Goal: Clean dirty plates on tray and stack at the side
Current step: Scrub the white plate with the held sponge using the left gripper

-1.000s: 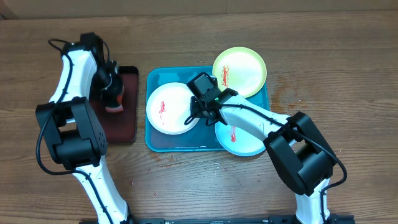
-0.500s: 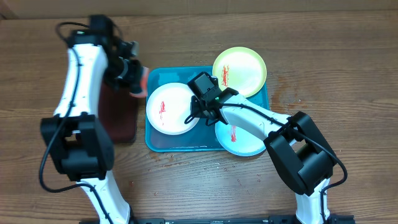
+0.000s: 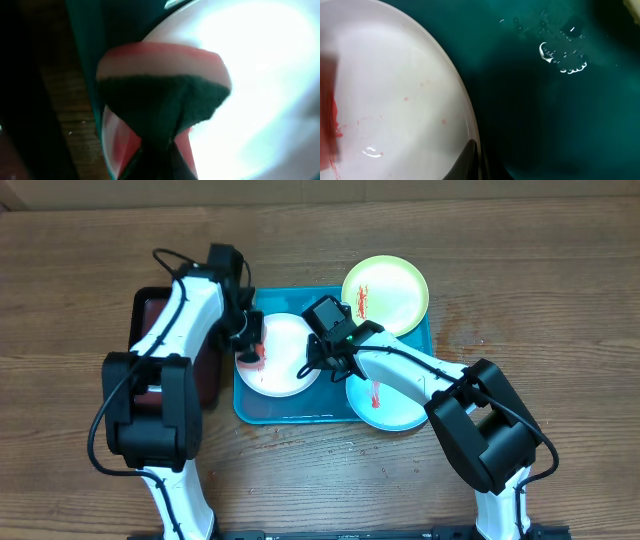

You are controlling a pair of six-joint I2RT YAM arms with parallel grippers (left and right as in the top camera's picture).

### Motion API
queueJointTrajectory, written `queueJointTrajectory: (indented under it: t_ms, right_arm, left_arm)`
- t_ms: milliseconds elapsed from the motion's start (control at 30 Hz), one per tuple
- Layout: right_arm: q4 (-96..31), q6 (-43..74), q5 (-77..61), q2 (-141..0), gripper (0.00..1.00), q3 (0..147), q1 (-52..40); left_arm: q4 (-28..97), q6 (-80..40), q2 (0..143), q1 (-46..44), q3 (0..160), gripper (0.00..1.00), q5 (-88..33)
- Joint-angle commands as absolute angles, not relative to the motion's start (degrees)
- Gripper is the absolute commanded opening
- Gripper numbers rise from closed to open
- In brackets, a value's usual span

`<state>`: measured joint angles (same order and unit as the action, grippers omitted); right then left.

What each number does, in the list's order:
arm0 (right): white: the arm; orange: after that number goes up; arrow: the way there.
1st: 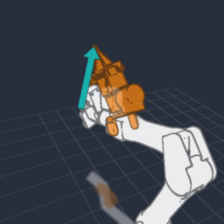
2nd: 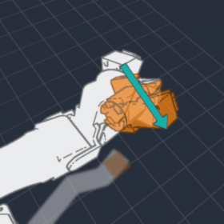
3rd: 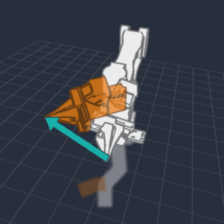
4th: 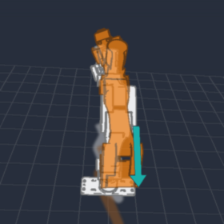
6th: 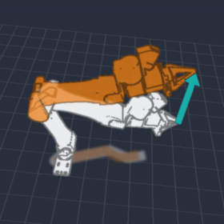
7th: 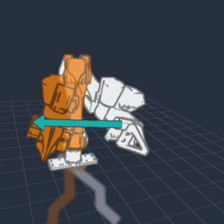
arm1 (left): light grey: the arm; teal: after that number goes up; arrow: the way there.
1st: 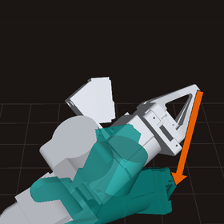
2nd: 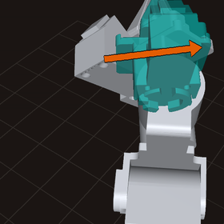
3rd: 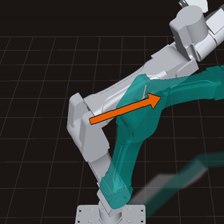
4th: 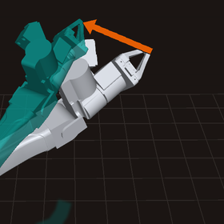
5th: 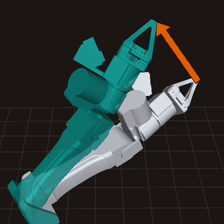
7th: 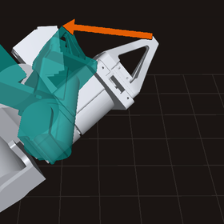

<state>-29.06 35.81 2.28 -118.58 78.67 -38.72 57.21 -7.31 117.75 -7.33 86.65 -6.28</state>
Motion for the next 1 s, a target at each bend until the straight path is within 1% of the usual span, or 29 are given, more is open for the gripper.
queueJointTrajectory:
  t_ms: [0,200,400,500,600,733,767,867,967]
  right_arm:
    - [-29.9,35.6,1.9,-119.7,0.04,78.7,-38.8]
    - [-29.8,35.6,1.9,-119.7,0.04,78.7,-38.8]
    - [-29.9,35.6,1.9,-119.7,0.04,78.7,-38.8]
    - [-30.1,35.6,1.9,-119.7,0.04,78.7,-38.8]
    - [-30.4,36.1,1.9,-119.7,0.04,78.7,-38.8]
    - [-30.8,38.2,2.1,-119.7,0.04,78.7,-38.7]
    - [-30.9,38.2,2.0,-119.7,0.04,78.7,-38.5]
    - [-31.5,39.1,2.0,-119.7,0.04,78.7,-37.8]
    - [-31.8,39.1,1.8,-119.7,0.04,78.7,-37.2]
  left_arm:
    - [54.7,-11.0,117.2,-9.5,83.1,0.04,-3.4]
    - [54.2,-10.0,117.2,-12.5,81.9,0.04,-6.6]
    - [56.8,-1.0,117.2,-14.0,81.9,0.04,-26.7]
    - [56.9,-0.8,117.2,-13.4,81.9,0.04,-27.9]
    - [56.5,-2.0,117.2,-12.3,81.9,0.04,-21.2]
    - [56.3,-11.7,117.2,-11.3,81.9,0.04,2.9]
    - [56.5,-13.1,117.2,-11.3,81.9,0.04,6.8]
    - [56.8,-14.9,117.2,-11.3,81.9,0.04,13.6]
    - [56.8,-15.1,117.2,-11.7,82.1,0.04,13.6]
